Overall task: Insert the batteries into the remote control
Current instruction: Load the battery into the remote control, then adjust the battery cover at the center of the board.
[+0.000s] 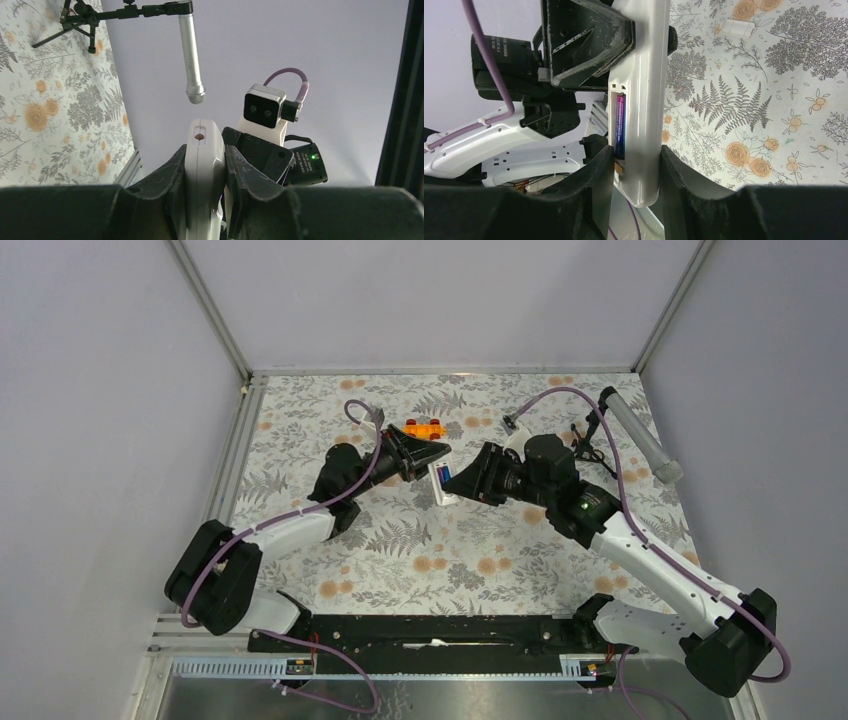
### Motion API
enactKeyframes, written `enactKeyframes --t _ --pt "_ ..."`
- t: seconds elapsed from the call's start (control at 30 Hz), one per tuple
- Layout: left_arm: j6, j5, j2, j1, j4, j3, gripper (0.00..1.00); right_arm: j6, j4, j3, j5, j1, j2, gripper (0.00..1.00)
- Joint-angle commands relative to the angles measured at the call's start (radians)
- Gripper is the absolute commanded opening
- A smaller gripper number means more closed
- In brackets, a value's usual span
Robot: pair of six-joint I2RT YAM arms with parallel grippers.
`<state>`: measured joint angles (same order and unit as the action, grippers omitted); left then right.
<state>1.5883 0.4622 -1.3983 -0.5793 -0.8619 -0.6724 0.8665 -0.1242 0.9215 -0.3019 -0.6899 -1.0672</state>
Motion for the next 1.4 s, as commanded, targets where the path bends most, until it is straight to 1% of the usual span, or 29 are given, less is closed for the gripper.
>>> enactKeyframes --t 0.0,0.1,0.17,0.2,0.23,0.3,0.33,0.4,0.47,0.53,0.63,0.77,0.8,0.83,0.9,0.93,1.0,1.1,1.2,1.3,1.37 --pt "-0.012 0.064 0.068 -0.041 -0.06 -0.085 0.0 -0.034 -0.007 0.013 0.05 -0.006 -0.058 0.37" --pt "-0.057 0.071 0.083 -0.04 -0.022 -0.09 0.0 -0.034 -0.004 0.01 0.059 -0.007 -0.066 0.37" --pt "-0.114 0.073 0.104 -0.04 0.035 -0.099 0.0 -0.034 0.002 0.008 0.053 -0.006 -0.066 0.38" --pt "-0.156 0.072 0.115 -0.039 0.072 -0.105 0.0 -0.035 0.005 0.008 0.048 -0.006 -0.064 0.42" --pt "-0.204 0.069 0.134 -0.039 0.117 -0.113 0.0 -0.038 0.021 0.002 0.037 -0.006 -0.051 0.48" --pt "-0.307 0.059 0.164 -0.035 0.205 -0.125 0.0 -0.047 0.094 -0.033 0.007 -0.006 -0.009 0.64" --pt "-0.37 0.058 0.179 -0.032 0.259 -0.136 0.0 -0.053 0.15 -0.052 -0.004 -0.006 0.018 0.7" --pt "-0.53 0.047 0.208 -0.024 0.383 -0.168 0.0 -0.075 0.238 -0.088 -0.028 -0.005 0.066 0.79" --pt "-0.666 0.048 0.238 -0.008 0.496 -0.199 0.0 -0.101 0.287 -0.104 -0.049 -0.005 0.099 0.85" --pt "-0.791 0.054 0.275 0.023 0.591 -0.218 0.0 -0.131 0.282 -0.098 -0.053 -0.005 0.115 0.87" --pt "-0.911 0.064 0.337 0.077 0.673 -0.222 0.0 -0.179 0.244 -0.068 -0.046 -0.004 0.115 0.9" --pt "-1.003 0.03 0.409 0.142 0.806 -0.23 0.0 -0.204 0.286 -0.088 0.013 -0.005 0.133 0.92" --pt "-1.017 0.014 0.427 0.155 0.831 -0.23 0.0 -0.214 0.303 -0.1 0.041 -0.004 0.135 0.94" --pt "-1.025 -0.016 0.447 0.168 0.853 -0.228 0.0 -0.227 0.319 -0.115 0.063 -0.005 0.136 0.99" --pt "-1.04 -0.074 0.489 0.189 0.898 -0.221 0.0 -0.24 0.363 -0.154 0.08 -0.005 0.105 1.0" --pt "-1.044 -0.121 0.518 0.198 0.92 -0.218 0.0 -0.246 0.371 -0.157 0.065 -0.004 0.05 1.0" --pt "-1.046 -0.221 0.557 0.207 0.964 -0.212 0.0 -0.25 0.357 -0.135 0.035 -0.005 -0.057 0.95" --pt "-1.047 -0.324 0.6 0.217 1.015 -0.213 0.0 -0.267 0.332 -0.095 0.024 -0.006 -0.22 0.87" --pt "-1.066 -0.415 0.64 0.219 1.071 -0.226 0.0 -0.298 0.371 -0.061 -0.002 -0.009 -0.349 0.81" --pt "-1.077 -0.514 0.68 0.22 1.111 -0.234 0.0 -0.353 0.439 -0.031 -0.005 -0.026 -0.459 0.81" --pt "-1.079 -0.551 0.702 0.22 1.123 -0.23 0.0 -0.432 0.43 0.028 0.016 -0.047 -0.551 0.84"
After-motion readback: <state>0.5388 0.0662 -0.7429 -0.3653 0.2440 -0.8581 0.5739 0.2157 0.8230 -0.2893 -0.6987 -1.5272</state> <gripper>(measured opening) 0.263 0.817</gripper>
